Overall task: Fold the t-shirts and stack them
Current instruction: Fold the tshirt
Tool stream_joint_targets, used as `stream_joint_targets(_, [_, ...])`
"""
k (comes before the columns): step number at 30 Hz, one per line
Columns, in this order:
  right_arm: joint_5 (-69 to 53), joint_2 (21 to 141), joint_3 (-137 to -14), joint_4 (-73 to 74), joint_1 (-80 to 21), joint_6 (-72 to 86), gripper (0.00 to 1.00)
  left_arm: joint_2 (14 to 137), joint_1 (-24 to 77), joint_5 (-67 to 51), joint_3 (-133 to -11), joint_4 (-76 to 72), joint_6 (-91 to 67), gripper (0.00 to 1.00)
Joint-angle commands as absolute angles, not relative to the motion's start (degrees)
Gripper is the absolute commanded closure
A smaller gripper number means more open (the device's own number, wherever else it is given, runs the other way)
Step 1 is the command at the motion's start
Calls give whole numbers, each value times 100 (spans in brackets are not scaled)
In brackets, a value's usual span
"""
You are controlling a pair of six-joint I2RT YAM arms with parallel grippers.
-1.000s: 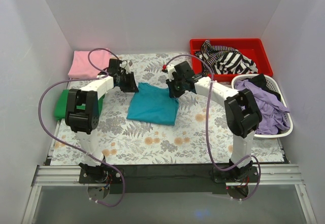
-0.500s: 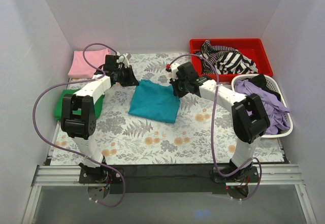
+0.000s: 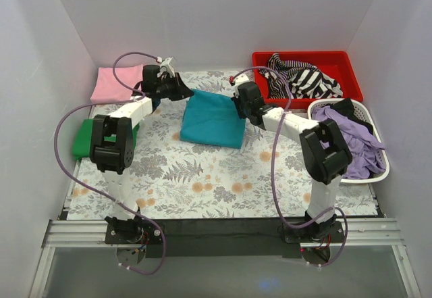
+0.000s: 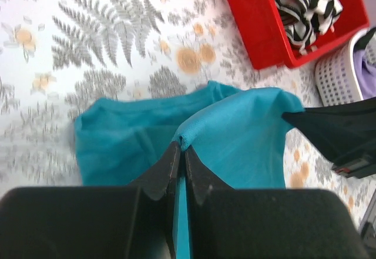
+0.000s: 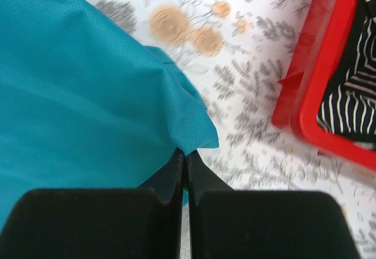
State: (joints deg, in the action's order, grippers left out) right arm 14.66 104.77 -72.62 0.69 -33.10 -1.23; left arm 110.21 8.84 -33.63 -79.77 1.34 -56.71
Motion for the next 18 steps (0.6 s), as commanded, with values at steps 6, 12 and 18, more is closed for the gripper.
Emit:
stream_joint_targets(6, [1697,12672,-9559,-424,-2927,-105,99,12839,853,-3735,-9420,-881,-6320,100])
stream_joint_targets(12, [1564,13052,-10170,-53,-2909,-149,28,12771,844,-3200,-9002,-879,-6109,89])
stream_joint_targets(18, [1294,12411,-9870,-290,-2892,-334,27,11842,800,-2523,-8395,-1160,-6047,93])
